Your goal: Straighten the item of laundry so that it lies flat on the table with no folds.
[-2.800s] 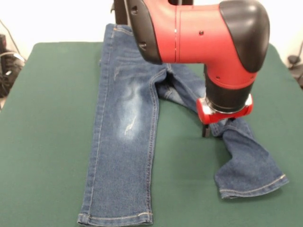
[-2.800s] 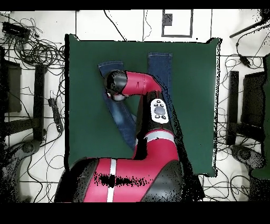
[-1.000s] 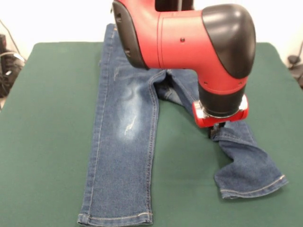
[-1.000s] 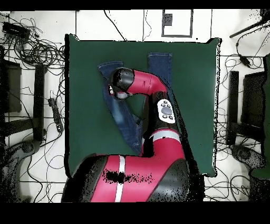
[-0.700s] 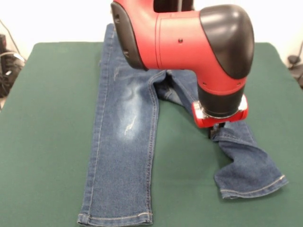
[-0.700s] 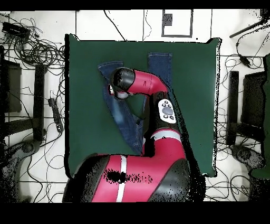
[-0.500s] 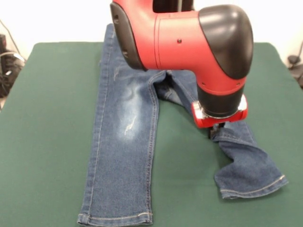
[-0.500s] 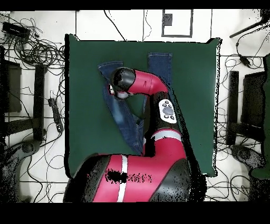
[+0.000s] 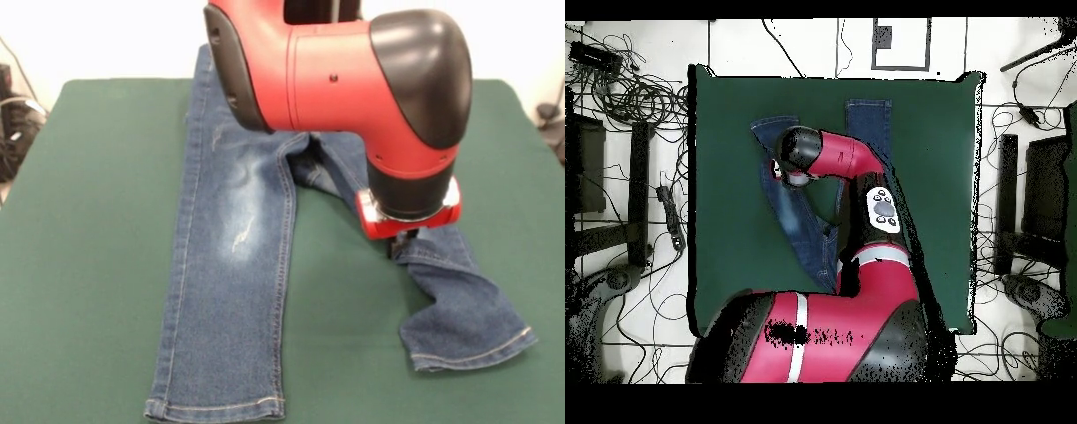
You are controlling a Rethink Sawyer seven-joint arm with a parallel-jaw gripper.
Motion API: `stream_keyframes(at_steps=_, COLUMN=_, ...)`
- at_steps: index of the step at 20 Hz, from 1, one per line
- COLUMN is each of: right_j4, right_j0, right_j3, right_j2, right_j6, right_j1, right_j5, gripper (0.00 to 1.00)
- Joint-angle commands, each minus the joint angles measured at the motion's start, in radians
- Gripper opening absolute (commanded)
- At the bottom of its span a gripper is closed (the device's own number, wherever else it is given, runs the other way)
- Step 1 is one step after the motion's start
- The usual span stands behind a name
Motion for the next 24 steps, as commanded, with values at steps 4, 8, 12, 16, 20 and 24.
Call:
stream_keyframes(at_steps=4, right_j4=-0.021, right_j0=-0.063, right_j3=-0.052, right_j2=0.079, right_j6=-0.009, right_j1=-0.017, right_j5=0.082, gripper=0.00)
stream_keyframes(at_steps=8, right_j4=-0.026, right_j0=-0.082, right_j3=-0.052, right_j2=0.089, right_j6=-0.027, right_j1=-0.032, right_j5=0.125, gripper=0.00)
stream_keyframes(at_steps=12, right_j4=-0.039, right_j0=-0.093, right_j3=-0.034, right_j2=0.095, right_j6=-0.046, right_j1=-0.049, right_j5=0.133, gripper=0.00)
stream_keyframes(at_steps=16, right_j4=-0.050, right_j0=-0.092, right_j3=-0.040, right_j2=0.097, right_j6=-0.042, right_j1=-0.047, right_j5=0.129, gripper=0.00)
stream_keyframes(at_steps=20, right_j4=-0.058, right_j0=-0.091, right_j3=-0.048, right_j2=0.099, right_j6=-0.037, right_j1=-0.042, right_j5=0.121, gripper=0.00)
stream_keyframes(at_steps=24, right_j4=-0.068, right_j0=-0.082, right_j3=-0.027, right_j2=0.088, right_j6=-0.014, right_j1=-0.042, right_j5=0.065, gripper=0.00)
